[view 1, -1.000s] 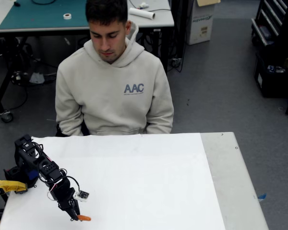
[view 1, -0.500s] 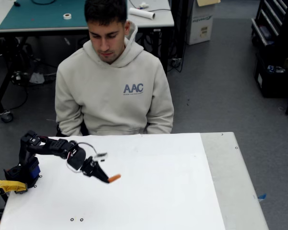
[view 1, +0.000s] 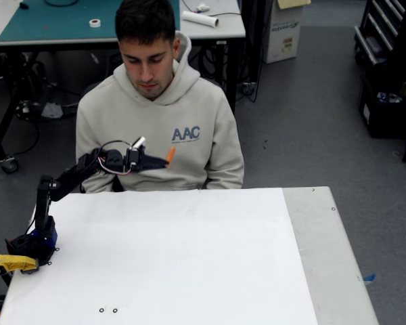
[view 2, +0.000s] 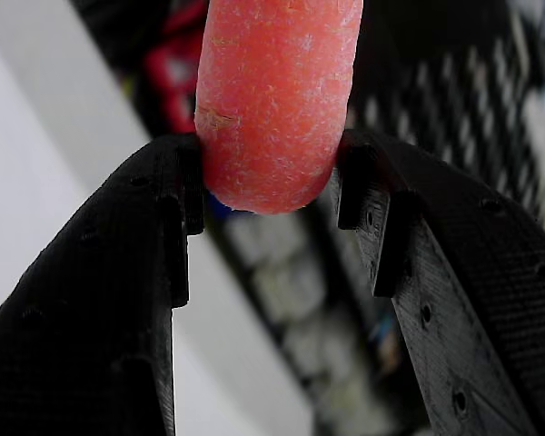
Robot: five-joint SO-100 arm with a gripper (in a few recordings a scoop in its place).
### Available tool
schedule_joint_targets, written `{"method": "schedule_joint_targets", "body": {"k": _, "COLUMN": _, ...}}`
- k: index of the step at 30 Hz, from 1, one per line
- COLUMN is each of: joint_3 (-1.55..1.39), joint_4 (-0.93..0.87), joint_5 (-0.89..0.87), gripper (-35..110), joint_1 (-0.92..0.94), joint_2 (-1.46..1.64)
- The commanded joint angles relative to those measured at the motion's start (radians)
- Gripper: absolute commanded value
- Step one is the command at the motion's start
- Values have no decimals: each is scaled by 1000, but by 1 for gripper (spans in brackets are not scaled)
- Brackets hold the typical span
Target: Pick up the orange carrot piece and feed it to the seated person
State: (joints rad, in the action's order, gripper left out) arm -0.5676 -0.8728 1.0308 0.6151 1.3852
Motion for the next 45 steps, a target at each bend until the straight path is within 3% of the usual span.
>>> {"method": "schedule_joint_targets", "body": {"k": 1, "joint_3": 104, "joint_4": -5, "joint_5": 133, "gripper": -2, "joint_1": -80, "joint_2": 43}}
{"method": "schedule_joint_targets", "body": {"k": 13, "joint_3": 123, "joint_4": 2, "joint_5": 480, "gripper": -2, "joint_1": -400, "joint_2": 15}}
{"method": "schedule_joint_targets", "body": {"k": 30, "joint_3": 908, "joint_4": -6, "joint_5": 485, "gripper": -3, "joint_1": -489, "joint_2": -454}}
{"method": "schedule_joint_targets", "body": {"k": 45, "joint_3": 905, "joint_4": 0, "joint_5": 485, "gripper": -3, "joint_1": -456, "joint_2": -463}}
